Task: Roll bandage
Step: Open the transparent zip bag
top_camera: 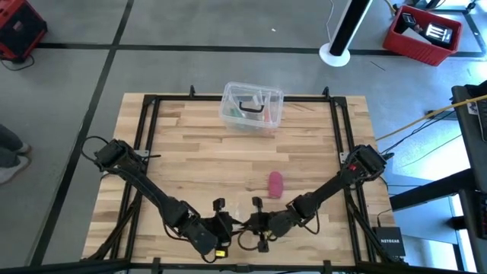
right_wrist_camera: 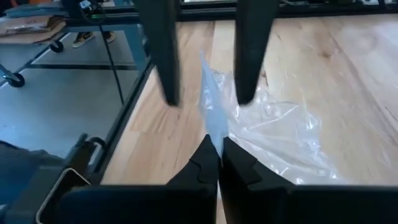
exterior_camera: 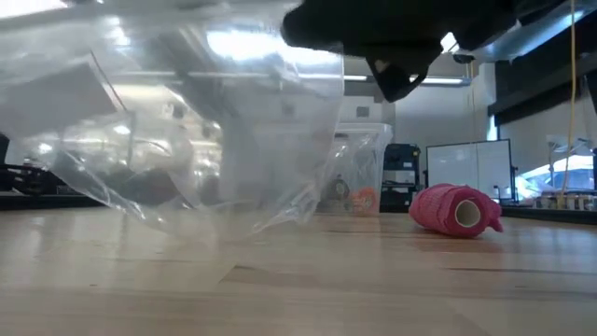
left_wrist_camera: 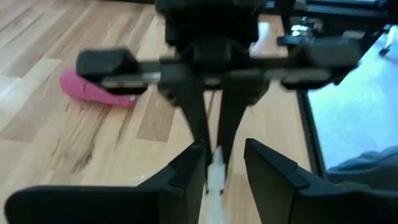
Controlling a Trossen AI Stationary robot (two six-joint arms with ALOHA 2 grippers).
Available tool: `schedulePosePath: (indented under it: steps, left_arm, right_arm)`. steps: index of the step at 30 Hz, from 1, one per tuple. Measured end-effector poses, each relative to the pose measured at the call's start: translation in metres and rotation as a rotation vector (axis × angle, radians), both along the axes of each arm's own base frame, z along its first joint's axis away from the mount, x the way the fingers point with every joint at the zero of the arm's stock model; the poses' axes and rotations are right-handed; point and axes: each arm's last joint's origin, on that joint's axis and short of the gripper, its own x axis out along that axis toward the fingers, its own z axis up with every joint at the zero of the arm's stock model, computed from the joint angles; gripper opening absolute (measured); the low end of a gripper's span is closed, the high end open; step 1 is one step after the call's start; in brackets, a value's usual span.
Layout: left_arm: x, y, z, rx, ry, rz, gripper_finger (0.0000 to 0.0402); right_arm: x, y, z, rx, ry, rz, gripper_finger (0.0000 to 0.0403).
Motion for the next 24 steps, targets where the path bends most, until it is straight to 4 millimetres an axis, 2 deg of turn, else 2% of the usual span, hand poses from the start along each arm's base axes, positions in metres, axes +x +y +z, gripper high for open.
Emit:
schedulePosePath:
  steps: [18, 24]
  left_arm:
    - [0.004, 0.006, -0.013, 0.043, 0.055, 0.026, 0.0089]
    - [0.005, 0.007, -0.013, 0.051, 0.056, 0.024, 0.0062]
  right_arm:
    - [0.002, -0.002, 0.001, 0.036, -0.005, -0.038, 0.0002]
    - [0.003, -0.004, 0.001, 0.029, -0.01, -0.05, 0.0002]
